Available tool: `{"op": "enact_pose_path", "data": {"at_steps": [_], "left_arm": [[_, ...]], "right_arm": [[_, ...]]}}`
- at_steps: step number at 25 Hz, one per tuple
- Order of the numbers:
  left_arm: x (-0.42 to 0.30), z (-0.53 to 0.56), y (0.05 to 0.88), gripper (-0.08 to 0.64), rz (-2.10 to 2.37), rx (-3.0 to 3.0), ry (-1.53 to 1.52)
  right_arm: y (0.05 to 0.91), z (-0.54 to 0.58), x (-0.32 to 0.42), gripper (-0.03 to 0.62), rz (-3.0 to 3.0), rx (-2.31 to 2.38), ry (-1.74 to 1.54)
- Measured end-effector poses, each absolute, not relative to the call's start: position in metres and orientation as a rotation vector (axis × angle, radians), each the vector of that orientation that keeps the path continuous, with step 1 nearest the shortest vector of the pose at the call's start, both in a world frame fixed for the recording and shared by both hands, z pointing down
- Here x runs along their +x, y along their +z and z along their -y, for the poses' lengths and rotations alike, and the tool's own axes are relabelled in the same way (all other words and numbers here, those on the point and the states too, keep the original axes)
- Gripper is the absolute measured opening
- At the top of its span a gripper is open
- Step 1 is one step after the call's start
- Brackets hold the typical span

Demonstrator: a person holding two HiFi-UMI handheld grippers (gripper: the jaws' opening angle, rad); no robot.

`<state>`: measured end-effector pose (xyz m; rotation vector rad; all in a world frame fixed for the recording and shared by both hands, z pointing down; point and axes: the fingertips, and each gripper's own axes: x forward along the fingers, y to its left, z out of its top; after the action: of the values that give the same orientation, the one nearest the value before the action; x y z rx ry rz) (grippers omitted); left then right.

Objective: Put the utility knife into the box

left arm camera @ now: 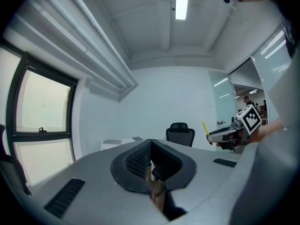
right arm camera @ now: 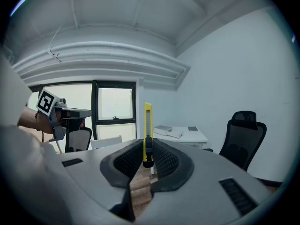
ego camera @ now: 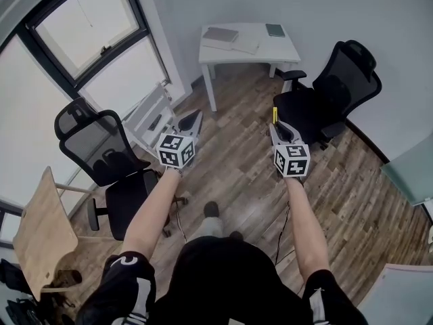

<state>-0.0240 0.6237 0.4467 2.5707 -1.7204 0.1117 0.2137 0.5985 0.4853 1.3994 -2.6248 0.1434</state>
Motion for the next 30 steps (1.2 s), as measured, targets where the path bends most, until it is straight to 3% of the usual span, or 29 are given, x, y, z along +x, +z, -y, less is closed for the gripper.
{"op": "enact_pose_path", "data": {"at_steps": [10, 30], "left_arm": [[-0.040, -0.546, 0.472, 0.025, 1.682, 2.571, 0.087], [-0.145, -0.338, 0.490, 0.025, 1.619, 2.546, 0.033]], "right_arm": [[0.508, -0.527, 0.191, 0.074, 2.596, 1.370, 0.136], [0.517, -0.319, 0.081, 0.074, 2.538, 1.329, 0.143]]}}
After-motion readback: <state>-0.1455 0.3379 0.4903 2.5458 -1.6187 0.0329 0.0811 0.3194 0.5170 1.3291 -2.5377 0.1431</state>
